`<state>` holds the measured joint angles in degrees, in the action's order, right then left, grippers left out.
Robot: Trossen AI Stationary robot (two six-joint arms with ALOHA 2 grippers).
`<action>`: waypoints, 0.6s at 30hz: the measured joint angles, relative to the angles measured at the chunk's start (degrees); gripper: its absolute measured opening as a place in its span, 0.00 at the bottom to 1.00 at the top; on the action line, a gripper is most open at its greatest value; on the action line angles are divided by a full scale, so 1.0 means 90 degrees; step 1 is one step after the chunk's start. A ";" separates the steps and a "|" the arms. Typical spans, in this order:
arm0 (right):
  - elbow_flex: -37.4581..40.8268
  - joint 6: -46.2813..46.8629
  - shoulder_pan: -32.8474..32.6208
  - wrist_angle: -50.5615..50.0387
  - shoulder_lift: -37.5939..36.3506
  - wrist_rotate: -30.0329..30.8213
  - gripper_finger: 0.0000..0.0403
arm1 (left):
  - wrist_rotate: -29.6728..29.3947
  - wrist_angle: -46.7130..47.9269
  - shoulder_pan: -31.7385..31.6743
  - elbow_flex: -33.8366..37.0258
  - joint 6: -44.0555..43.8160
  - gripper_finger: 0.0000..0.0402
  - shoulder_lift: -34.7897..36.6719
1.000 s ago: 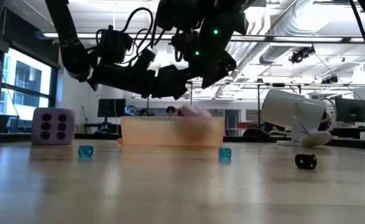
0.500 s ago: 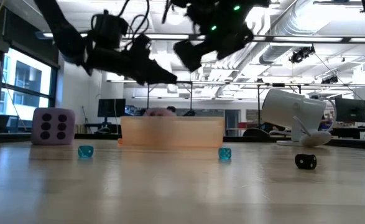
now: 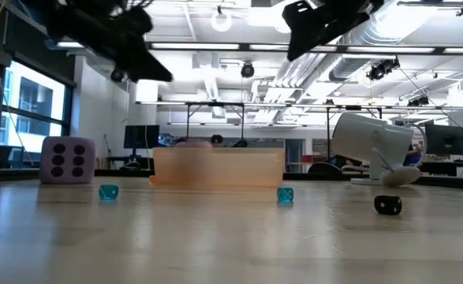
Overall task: Pick & Place Dice
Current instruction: Put the small blue die into the orange bin
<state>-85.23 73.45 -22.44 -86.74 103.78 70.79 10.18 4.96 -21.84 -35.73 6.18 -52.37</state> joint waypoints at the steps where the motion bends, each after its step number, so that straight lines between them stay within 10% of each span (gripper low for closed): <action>1: 0.0002 0.0000 -0.0181 -0.0077 0.0006 -0.0051 0.99 | -0.0001 0.0269 0.0048 -0.0002 -0.0006 0.18 0.0175; 18: 0.0000 0.0382 -0.1417 -0.0155 -0.0023 0.0373 0.99 | -0.1308 0.2001 0.1459 0.0050 -0.0508 0.18 0.0626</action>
<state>-85.23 76.89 -35.20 -88.13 103.57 74.15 -1.60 22.97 -8.71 -35.27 1.61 -46.73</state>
